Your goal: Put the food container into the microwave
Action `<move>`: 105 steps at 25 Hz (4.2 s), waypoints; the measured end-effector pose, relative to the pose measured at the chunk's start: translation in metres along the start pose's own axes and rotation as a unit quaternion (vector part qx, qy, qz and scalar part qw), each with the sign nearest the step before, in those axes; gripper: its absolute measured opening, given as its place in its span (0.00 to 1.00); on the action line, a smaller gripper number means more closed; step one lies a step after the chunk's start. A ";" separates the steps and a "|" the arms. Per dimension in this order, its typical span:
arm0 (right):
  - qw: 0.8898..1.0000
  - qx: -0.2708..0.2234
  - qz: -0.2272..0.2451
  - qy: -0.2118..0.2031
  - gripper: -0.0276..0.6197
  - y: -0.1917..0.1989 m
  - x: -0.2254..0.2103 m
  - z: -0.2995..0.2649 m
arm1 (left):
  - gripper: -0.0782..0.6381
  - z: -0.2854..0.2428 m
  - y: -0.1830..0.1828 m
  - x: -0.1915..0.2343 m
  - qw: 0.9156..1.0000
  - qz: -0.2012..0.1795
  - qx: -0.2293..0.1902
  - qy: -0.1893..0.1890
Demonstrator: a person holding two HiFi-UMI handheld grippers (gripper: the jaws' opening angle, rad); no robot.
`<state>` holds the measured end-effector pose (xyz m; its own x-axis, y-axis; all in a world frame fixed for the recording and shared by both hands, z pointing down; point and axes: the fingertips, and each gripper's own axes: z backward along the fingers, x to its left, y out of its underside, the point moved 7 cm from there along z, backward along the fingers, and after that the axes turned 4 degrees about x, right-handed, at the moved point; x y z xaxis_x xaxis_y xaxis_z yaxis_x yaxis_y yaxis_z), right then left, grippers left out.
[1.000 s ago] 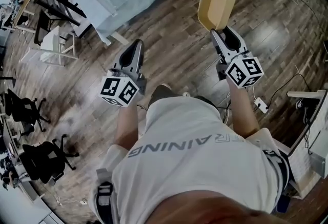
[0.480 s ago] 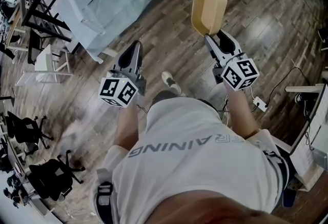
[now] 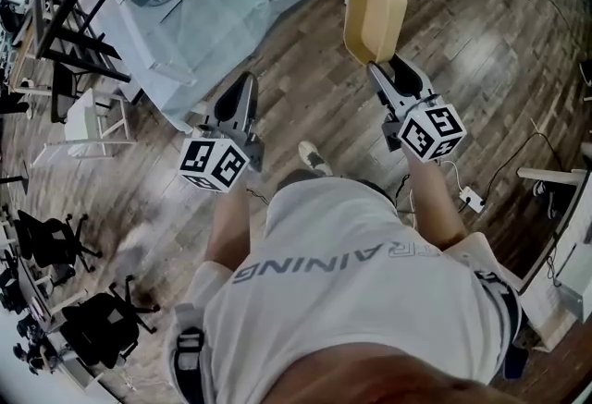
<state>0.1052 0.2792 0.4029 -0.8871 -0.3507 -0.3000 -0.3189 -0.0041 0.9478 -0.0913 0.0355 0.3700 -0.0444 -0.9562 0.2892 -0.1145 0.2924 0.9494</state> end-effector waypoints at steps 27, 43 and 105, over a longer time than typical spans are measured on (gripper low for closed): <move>0.983 0.071 0.030 -0.167 0.37 -0.025 -0.023 -0.296 | 0.17 -0.096 -0.046 0.178 0.992 0.027 -0.021 -0.125; 0.932 0.128 0.018 -0.340 0.37 -0.064 -0.057 -0.518 | 0.17 -0.155 -0.100 0.252 0.946 0.030 -0.063 -0.317; 0.813 0.291 -0.411 -0.292 0.37 0.164 0.085 -0.876 | 0.17 -0.178 -0.098 0.397 0.935 0.100 -0.038 -0.339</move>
<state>0.2697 -0.5722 0.6281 -0.2476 0.0515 -0.9675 -0.8372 0.4912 0.2404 0.0785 -0.3740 0.4133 -0.6791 -0.6491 0.3427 0.0340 0.4386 0.8980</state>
